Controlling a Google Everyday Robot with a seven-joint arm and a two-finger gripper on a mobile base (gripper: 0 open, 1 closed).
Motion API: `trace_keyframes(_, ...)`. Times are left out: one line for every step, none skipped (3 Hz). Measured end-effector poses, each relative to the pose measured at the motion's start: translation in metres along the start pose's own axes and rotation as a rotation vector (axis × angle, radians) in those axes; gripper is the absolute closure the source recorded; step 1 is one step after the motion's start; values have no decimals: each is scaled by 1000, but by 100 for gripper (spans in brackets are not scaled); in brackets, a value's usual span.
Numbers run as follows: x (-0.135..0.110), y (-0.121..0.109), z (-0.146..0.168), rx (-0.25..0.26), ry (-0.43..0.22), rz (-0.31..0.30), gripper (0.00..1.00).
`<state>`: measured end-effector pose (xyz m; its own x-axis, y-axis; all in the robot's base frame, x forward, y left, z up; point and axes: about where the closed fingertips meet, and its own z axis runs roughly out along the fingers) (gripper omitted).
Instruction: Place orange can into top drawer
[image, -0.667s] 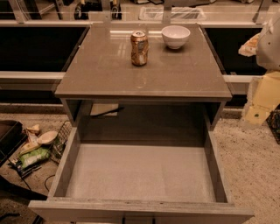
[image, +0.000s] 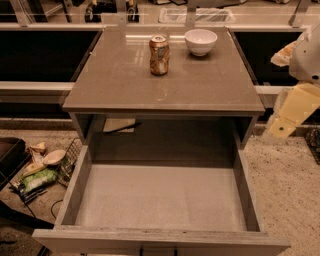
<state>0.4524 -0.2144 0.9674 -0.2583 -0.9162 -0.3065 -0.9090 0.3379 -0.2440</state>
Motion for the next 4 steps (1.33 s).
trace_keyframes(-16,-30,40,-2,-207,107,0)
trace_keyframes(-48,-81,80,13,-452,183,0)
trace_keyframes(-80,-146,105,93,-693,259,0)
trace_keyframes(-105,-179,117,132,-785,312,0)
